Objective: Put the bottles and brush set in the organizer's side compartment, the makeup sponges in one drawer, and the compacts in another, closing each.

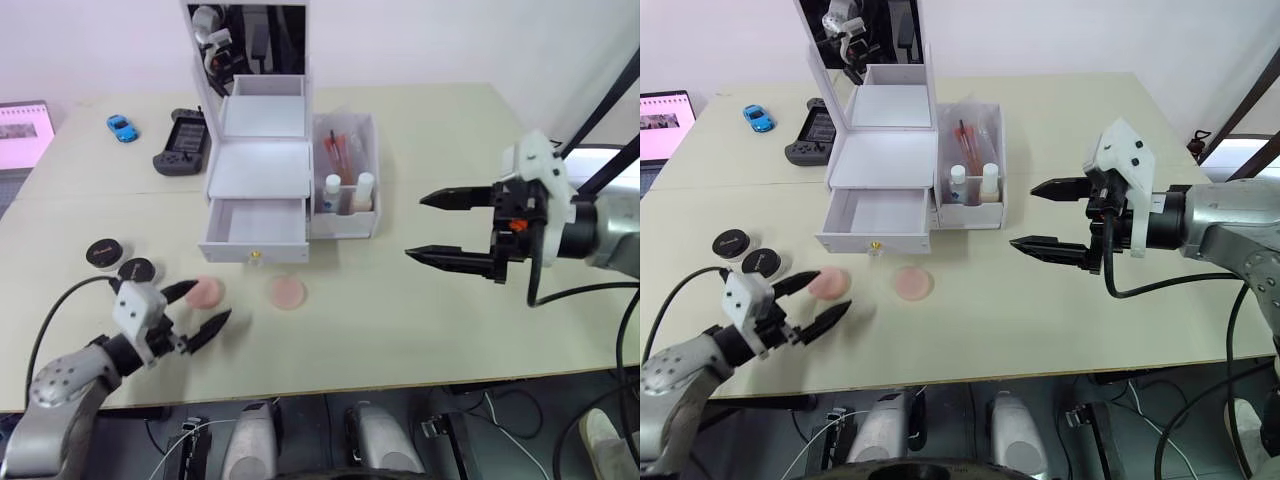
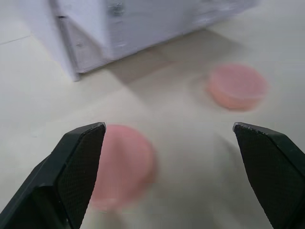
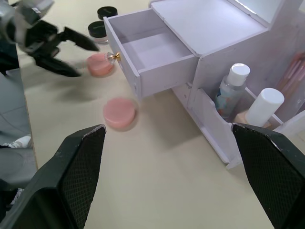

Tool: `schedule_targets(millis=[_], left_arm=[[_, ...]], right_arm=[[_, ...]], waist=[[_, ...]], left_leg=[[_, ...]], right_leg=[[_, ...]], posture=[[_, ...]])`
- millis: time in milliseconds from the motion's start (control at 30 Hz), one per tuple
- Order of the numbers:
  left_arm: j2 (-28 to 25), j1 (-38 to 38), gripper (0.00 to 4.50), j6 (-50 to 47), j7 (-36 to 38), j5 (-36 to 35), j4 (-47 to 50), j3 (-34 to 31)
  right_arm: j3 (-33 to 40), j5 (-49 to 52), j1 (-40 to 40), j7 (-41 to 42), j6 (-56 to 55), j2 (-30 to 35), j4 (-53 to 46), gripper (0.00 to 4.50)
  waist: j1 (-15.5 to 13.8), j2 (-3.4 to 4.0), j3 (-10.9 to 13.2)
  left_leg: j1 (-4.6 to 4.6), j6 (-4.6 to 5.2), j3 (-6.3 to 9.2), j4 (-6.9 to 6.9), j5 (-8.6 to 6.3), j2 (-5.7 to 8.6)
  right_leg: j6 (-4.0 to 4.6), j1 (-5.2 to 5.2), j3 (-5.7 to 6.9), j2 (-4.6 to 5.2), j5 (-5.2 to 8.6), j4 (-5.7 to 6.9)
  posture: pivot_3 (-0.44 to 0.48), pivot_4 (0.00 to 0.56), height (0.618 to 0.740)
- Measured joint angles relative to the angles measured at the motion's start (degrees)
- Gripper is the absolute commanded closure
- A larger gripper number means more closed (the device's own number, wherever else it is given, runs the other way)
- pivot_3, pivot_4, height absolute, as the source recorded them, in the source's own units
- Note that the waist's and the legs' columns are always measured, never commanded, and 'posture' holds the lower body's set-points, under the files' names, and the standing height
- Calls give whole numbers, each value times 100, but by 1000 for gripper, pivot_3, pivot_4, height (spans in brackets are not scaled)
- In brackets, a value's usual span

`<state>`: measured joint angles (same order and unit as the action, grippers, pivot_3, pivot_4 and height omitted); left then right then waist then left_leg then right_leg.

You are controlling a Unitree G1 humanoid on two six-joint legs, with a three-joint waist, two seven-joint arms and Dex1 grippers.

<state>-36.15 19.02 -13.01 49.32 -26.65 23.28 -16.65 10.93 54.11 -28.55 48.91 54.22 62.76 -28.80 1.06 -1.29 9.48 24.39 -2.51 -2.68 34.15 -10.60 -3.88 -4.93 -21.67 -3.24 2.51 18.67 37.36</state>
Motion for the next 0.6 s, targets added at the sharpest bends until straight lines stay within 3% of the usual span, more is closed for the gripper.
schedule_targets(millis=[200, 367, 600], left_arm=[[-60, -327, 13, -134, 85, 132, 323, 705], [127, -875, 13, -491, -353, 609, 288, 1569], [441, -1326, 13, -730, -784, 1050, -30, 2175]], right_arm=[[3, 18, 0, -43, 30, -6, -37, 0], [194, 120, 67, -174, 196, 45, -173, 0], [578, 335, 201, -407, 461, 132, -423, 0]], waist=[[-30, -1, -1], [-25, -1, -1], [-23, 0, -1]], left_leg=[[1, 0, -6, 4, 0, 6], [2, 1, -3, 4, 0, 7], [-1, 1, 7, 4, 0, 5]], right_leg=[[1, 10, -1, 11, 0, -12], [-3, 10, -1, -2, -2, -11], [-4, 8, 4, -21, -2, 2]], posture=[[0, 150, 740], [0, 150, 740], [0, 150, 740]])
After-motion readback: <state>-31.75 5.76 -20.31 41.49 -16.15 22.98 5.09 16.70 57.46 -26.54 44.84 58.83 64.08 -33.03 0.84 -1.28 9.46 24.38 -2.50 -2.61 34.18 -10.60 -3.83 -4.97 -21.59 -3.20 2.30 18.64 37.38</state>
